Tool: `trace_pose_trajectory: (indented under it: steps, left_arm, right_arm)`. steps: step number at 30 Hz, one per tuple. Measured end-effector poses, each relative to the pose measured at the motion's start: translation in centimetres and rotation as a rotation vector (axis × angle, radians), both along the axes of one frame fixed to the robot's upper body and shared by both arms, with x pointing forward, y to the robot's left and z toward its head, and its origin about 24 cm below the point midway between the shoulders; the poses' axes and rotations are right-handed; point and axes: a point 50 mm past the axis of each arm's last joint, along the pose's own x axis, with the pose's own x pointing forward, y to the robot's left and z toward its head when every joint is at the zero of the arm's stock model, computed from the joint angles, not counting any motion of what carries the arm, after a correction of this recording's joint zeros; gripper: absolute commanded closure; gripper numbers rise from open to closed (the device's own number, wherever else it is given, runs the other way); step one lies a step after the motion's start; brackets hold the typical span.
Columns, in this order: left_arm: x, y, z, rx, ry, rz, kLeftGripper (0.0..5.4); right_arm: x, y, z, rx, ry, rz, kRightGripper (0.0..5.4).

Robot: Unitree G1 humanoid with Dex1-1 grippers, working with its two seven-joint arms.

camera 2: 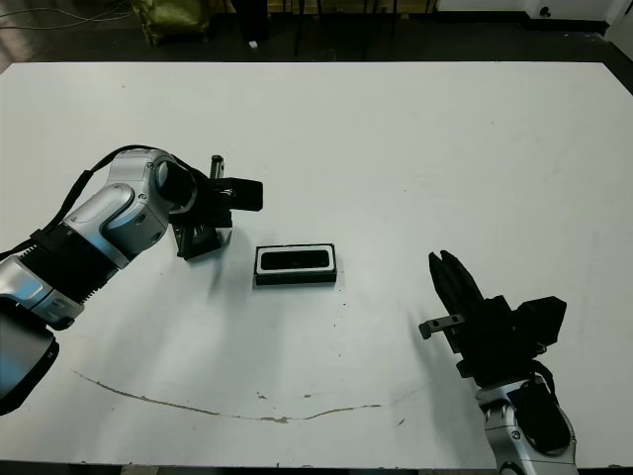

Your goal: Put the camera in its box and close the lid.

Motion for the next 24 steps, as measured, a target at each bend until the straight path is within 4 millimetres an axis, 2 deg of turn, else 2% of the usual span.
trace_pose_trajectory:
  steps: [7,13,24]
  left_arm:
    - [-0.1,1.0,0.4,0.054,-0.008,-0.02,5.4]
    - [-0.9,1.9,-0.4,0.069,0.041,-0.025,5.4]
    - [-1.5,3.5,-0.4,0.106,0.072,-0.017,5.4]
  right_arm:
    - [-0.1,0.1,0.0,0.001,-0.004,-0.002,5.38]
    - [-0.1,0.1,-0.1,0.003,0.003,-0.007,5.38]
    - [0.2,0.1,0.1,0.023,-0.007,0.01,5.38]
